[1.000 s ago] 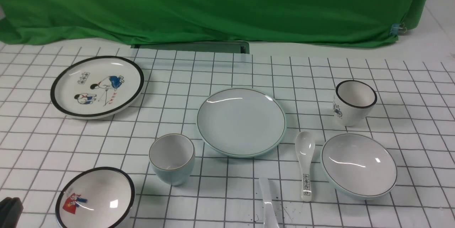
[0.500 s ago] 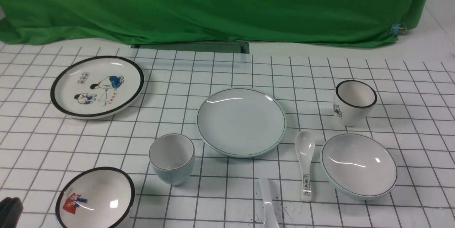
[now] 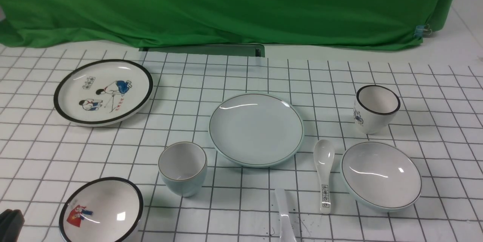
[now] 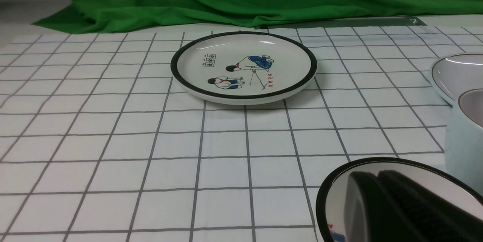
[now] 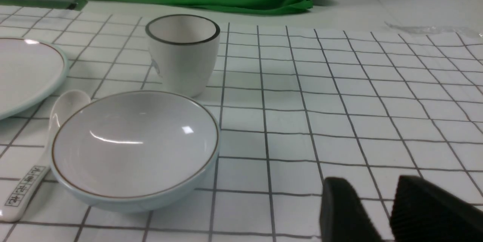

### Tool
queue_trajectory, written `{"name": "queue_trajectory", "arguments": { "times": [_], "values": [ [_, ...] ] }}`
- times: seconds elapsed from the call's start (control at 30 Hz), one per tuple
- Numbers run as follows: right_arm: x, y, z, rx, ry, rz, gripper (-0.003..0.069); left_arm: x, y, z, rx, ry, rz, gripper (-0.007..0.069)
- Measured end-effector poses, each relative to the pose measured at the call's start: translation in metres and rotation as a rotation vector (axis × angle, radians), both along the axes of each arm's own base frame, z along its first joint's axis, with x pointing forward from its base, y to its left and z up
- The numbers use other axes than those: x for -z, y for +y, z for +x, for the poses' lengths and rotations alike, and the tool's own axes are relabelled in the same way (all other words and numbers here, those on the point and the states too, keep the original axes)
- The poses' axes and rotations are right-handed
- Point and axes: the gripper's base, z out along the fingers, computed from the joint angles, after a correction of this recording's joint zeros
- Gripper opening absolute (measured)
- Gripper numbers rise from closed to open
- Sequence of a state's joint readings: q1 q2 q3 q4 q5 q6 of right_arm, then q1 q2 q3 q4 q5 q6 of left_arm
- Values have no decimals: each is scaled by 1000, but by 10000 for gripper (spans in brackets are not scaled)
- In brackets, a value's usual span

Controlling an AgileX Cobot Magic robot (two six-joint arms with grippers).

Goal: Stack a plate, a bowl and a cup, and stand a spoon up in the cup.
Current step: Use the right arm to grab a blue rice bowl

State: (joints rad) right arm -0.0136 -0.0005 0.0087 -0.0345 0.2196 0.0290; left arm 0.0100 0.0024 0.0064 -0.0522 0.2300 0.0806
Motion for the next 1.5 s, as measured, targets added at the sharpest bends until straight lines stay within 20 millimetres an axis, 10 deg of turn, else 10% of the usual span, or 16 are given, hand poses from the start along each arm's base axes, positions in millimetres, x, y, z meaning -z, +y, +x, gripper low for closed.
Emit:
{"name": "queue_trajectory", "arguments": {
  "times": [0.5, 0.6, 0.8, 0.97, 1.27, 1.5],
  "values": [
    [0, 0, 0, 17, -4, 87, 243, 0, 0, 0, 1, -5, -20, -29],
    [0, 1, 0, 29, -8, 166, 243, -4, -3, 0, 1, -42, -262, -29],
    [-1, 5, 0, 147, -27, 909, 243, -14, -7, 1, -18, -93, -1098, -29],
    [-2, 6, 1, 217, -41, 1274, 243, -15, -6, 1, -27, -110, -1195, -29],
    [-3, 5, 1, 170, -54, 1049, 237, -19, -6, 0, -19, -120, -1143, -29],
    [-17, 7, 2, 59, -88, 785, 135, -86, -12, -11, 90, -155, -770, -29]
  ]
}}
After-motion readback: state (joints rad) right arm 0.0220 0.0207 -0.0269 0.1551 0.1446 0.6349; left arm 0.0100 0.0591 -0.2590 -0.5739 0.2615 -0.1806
